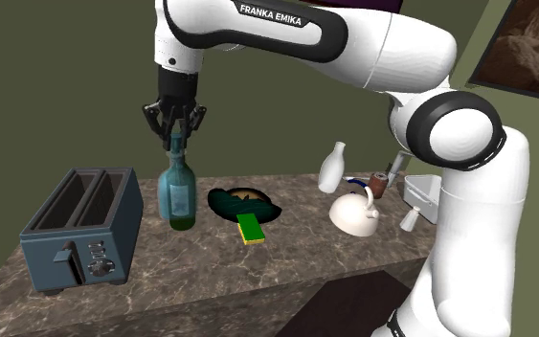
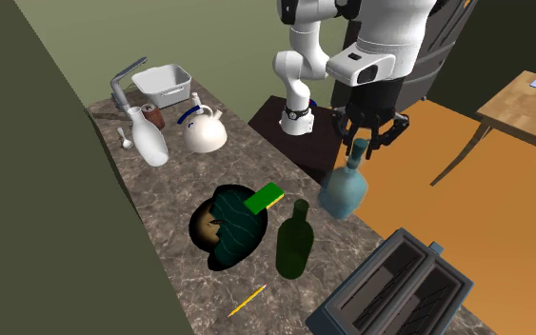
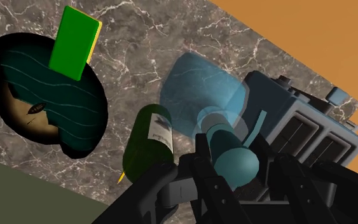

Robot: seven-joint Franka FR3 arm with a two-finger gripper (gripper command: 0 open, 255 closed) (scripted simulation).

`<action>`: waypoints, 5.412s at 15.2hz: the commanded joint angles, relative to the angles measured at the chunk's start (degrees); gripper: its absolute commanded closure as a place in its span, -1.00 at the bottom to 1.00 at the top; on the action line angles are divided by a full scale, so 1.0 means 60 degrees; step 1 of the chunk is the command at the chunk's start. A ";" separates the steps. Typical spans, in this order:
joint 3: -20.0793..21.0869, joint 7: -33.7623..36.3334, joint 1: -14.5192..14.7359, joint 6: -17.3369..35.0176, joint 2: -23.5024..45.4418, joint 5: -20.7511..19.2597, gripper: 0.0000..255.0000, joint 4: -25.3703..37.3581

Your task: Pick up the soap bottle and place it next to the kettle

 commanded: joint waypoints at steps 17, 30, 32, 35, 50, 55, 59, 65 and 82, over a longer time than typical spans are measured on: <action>-0.0164 -0.0854 -0.0689 -0.1802 -0.0356 0.0207 1.00 0.1431; -0.1330 -0.3855 -0.2831 -0.1661 -0.2511 0.1126 1.00 -0.0972; -0.1547 -0.4320 -0.3096 -0.1733 -0.2645 0.1186 1.00 -0.1067; -0.1884 -0.5016 -0.3476 -0.1870 -0.2758 0.1250 1.00 -0.1099; -0.3491 -0.8403 -0.5412 -0.3094 -0.1665 0.1468 1.00 0.0914; -0.3775 -0.9136 -0.5897 -0.3167 -0.1237 0.1547 1.00 0.1343; -0.3769 -0.9184 -0.5852 -0.2410 -0.1696 0.1492 1.00 0.0127; -0.3756 -0.9245 -0.5812 -0.1419 -0.2178 0.1439 1.00 -0.1345; -0.3729 -0.9407 -0.5764 0.0978 -0.2797 0.1397 1.00 -0.4364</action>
